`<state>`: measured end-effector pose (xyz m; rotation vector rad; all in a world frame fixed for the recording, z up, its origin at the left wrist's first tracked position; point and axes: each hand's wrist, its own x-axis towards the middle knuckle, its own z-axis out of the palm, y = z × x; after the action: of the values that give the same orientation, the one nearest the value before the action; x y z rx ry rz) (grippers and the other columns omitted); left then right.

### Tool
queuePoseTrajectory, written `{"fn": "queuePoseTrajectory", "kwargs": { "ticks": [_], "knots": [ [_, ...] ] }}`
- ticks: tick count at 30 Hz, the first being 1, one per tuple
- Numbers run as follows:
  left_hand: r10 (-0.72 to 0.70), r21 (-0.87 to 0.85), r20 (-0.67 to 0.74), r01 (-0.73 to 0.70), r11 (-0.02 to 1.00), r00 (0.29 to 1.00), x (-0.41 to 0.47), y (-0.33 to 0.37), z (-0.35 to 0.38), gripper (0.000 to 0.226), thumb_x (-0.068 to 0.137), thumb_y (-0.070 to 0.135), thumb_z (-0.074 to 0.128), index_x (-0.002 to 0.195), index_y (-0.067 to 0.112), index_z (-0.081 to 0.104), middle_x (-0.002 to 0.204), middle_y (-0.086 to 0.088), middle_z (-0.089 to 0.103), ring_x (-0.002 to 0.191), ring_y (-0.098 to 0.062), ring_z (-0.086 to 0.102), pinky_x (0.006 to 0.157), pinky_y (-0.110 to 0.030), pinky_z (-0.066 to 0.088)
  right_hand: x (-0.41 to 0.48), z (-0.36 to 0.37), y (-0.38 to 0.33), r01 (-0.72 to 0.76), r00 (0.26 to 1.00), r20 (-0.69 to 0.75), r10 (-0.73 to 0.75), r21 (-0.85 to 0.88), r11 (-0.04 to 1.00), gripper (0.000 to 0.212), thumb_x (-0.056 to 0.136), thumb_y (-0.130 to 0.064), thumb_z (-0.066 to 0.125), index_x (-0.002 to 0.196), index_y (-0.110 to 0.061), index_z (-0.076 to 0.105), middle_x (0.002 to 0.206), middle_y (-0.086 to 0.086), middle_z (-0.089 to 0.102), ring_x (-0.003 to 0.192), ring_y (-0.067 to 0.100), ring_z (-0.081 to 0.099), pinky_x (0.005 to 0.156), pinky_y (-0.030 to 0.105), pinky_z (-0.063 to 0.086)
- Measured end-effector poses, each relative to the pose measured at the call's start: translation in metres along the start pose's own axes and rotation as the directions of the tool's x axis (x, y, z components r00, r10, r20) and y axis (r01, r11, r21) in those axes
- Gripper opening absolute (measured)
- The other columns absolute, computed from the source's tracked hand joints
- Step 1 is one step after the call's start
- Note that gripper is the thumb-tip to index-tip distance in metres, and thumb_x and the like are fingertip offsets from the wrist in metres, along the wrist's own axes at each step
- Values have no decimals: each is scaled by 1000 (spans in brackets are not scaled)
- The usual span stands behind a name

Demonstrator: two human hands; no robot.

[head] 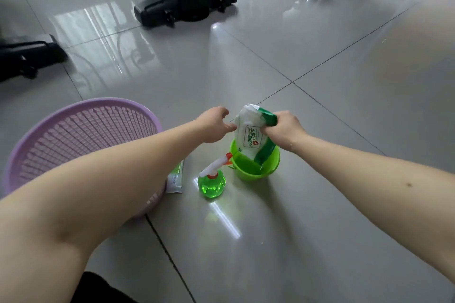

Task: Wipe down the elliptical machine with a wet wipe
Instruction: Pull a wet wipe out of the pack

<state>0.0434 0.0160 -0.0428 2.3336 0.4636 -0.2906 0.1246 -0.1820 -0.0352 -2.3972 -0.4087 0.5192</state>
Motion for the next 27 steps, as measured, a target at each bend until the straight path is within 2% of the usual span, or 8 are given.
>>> {"fn": "queuePoseTrajectory", "kwargs": {
  "ticks": [2, 4, 8, 11, 14, 17, 22, 27],
  "knots": [
    [22, -168, 14, -20, 986, 1000, 2, 5, -6, 74, 93, 49, 66, 152, 12, 41, 150, -7, 51, 134, -26, 52, 114, -45, 41, 2, -12, -10, 33, 999, 11, -34, 78, 996, 12, 85, -13, 68, 77, -4, 68, 73, 3, 64, 68, 18, 56, 64, 30, 45],
    [69, -274, 18, -62, 960, 997, 3, 7, -7, 59, 96, 46, 62, 146, 15, 52, 139, -5, 62, 126, -22, 58, 112, -44, 44, 5, -22, -16, 65, 997, 26, -70, 167, 984, 8, 84, -10, 72, 84, -2, 72, 82, 4, 72, 76, 19, 65, 72, 31, 53],
    [131, -341, -49, -139, 930, 990, 1, 11, -13, 28, 104, 31, 55, 123, 17, 69, 110, 2, 71, 94, -8, 63, 84, -26, 49, 11, -33, -18, 68, 996, 33, -83, 321, 945, 6, 88, -9, 74, 93, -12, 75, 97, 5, 77, 93, 20, 73, 83, 34, 60],
    [123, -352, -116, -156, 923, 986, -2, 15, -14, 24, 103, 30, 58, 110, 13, 74, 100, -10, 74, 75, -13, 59, 75, -30, 53, 18, -33, -13, 32, 999, 9, -41, 474, 880, 8, 88, -13, 77, 93, -18, 74, 97, 2, 78, 97, 23, 74, 91, 41, 59],
    [49, -390, -201, -125, 912, 978, -3, 15, -12, 24, 102, 29, 59, 101, 10, 75, 99, -20, 73, 73, -18, 58, 81, -43, 58, 22, -28, -11, 3, 1000, 11, -11, 575, 818, 11, 88, -16, 79, 97, -12, 74, 99, 5, 78, 99, 29, 74, 94, 49, 58],
    [-20, -434, -256, -96, 896, 967, -1, 13, -12, 27, 102, 30, 58, 98, 9, 76, 99, -21, 73, 75, -21, 60, 86, -49, 57, 21, -21, -10, -75, 995, 100, 13, 645, 761, 17, 92, -3, 65, 108, -4, 70, 106, 13, 77, 101, 34, 74, 90, 48, 61],
    [-141, -514, -337, -56, 856, 931, 0, 14, -17, 23, 97, 30, 68, 100, 9, 78, 84, -3, 73, 70, -14, 61, 68, -32, 54, 17, -13, -7, -157, 978, 209, 17, 675, 721, 24, 93, 6, 64, 117, 2, 65, 111, 17, 75, 96, 32, 75, 79, 41, 64],
    [-198, -332, -448, 44, 942, 872, 2, 16, -13, 19, 96, 31, 67, 97, 16, 77, 93, 1, 75, 88, -19, 68, 83, -33, 56, 17, -4, -8, -134, 985, 171, 22, 681, 720, 18, 90, 4, 70, 107, -1, 68, 108, 17, 75, 93, 32, 76, 80, 42, 64]
  ]
}}
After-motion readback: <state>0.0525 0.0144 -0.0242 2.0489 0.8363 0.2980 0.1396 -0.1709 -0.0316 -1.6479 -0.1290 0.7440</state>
